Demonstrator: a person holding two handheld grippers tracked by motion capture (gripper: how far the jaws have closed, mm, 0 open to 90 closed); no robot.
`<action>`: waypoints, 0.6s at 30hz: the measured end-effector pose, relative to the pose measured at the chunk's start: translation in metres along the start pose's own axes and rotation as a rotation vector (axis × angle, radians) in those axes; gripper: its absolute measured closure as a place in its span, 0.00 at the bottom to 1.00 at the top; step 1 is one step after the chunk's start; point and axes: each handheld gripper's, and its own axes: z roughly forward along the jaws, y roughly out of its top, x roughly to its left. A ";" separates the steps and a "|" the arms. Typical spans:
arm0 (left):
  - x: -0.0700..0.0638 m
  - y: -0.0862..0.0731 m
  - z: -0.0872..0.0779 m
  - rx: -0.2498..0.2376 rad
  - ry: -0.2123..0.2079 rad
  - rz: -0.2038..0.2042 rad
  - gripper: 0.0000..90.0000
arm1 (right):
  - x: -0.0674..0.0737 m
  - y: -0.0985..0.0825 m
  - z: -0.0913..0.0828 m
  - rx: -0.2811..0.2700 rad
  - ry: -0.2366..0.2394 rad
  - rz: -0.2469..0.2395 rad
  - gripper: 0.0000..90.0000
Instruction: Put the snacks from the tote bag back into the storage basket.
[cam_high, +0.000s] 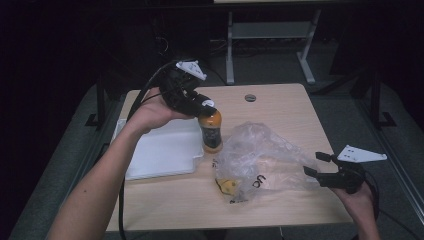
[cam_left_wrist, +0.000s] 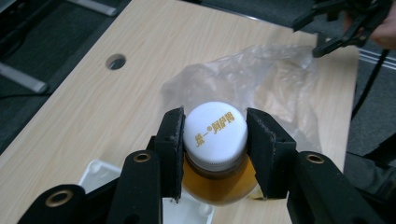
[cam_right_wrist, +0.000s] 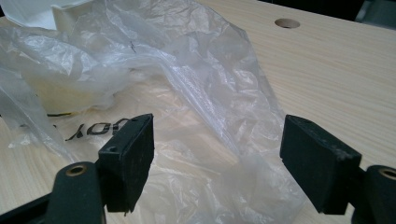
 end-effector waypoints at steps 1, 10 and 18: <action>0.001 -0.002 -0.001 0.004 0.004 -0.003 0.66 | -0.001 0.000 0.000 0.000 -0.001 0.001 0.28; 0.013 -0.022 -0.012 0.032 0.064 -0.037 0.66 | 0.000 0.000 0.000 0.000 -0.001 0.001 0.28; 0.022 -0.036 -0.017 0.039 0.090 -0.064 0.66 | 0.000 0.000 0.001 0.002 -0.001 0.004 0.28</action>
